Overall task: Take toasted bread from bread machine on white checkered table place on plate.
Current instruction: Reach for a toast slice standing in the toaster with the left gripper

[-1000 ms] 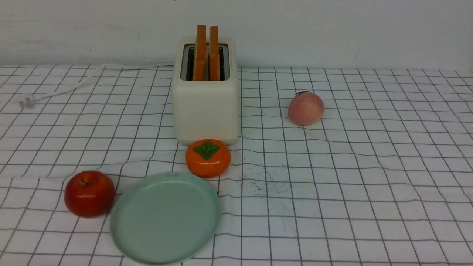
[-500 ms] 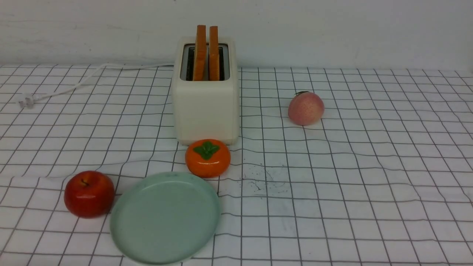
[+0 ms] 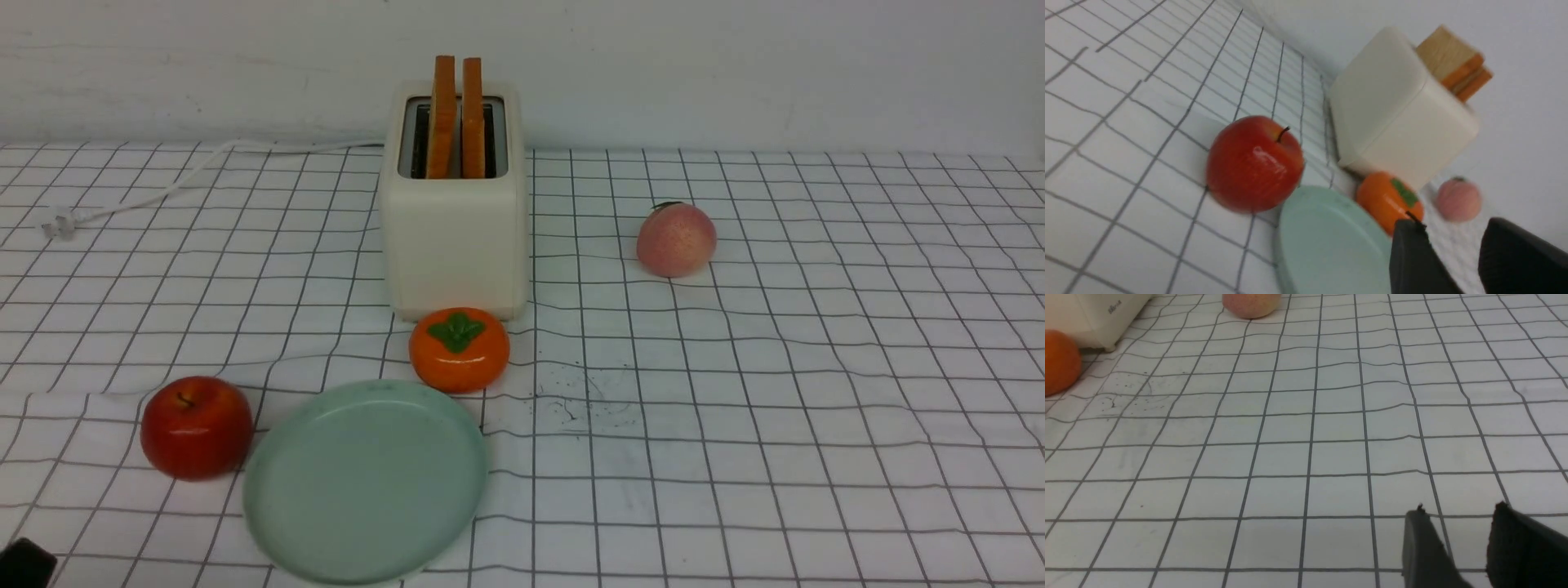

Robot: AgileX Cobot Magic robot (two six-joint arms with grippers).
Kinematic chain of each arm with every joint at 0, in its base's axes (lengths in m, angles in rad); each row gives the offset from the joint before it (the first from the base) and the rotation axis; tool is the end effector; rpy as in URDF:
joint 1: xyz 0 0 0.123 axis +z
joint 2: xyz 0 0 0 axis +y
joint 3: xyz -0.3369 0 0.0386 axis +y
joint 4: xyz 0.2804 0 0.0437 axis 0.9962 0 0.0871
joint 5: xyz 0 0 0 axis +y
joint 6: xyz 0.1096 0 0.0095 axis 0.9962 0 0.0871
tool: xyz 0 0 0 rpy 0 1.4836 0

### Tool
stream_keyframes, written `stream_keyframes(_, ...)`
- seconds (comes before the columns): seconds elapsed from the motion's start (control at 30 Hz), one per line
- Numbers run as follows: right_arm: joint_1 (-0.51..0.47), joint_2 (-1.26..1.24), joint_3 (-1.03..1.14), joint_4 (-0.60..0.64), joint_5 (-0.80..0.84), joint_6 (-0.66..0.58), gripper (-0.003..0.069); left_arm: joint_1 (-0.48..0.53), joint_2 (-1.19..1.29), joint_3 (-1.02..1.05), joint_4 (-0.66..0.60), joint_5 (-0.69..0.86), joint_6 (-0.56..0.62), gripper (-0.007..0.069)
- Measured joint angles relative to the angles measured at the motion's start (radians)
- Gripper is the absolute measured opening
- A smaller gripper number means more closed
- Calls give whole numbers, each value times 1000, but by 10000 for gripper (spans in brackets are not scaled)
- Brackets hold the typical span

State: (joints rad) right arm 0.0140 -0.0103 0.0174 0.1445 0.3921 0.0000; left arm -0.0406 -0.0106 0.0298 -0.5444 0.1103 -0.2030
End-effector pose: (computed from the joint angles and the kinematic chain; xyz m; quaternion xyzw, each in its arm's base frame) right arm 0.0480 0.0067 0.1664 0.0320 0.8065 0.0657 0.5867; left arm 0.0534 -0.0085 0.1934 -0.2283 0.6790 -0.2857 0.6365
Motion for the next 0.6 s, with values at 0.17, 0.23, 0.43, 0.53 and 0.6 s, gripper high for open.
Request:
stream_keyframes(0.17,0,0,9,124,-96,126,242,0,0,0,-181,-118,-17,238)
stream_keyframes(0.23,0,0,9,200,-148,179,242,0,0,-8,-209,-110,-19,237)
stream_keyframes(0.43,6,0,1,433,-313,272,235,-2,14,-192,-162,23,112,89)
stream_keyframes(0.53,28,7,-79,448,-222,244,190,-2,101,-299,-147,83,185,-12)
stream_keyframes(0.6,52,55,-174,438,-122,178,140,-2,198,-368,-143,129,235,-13)
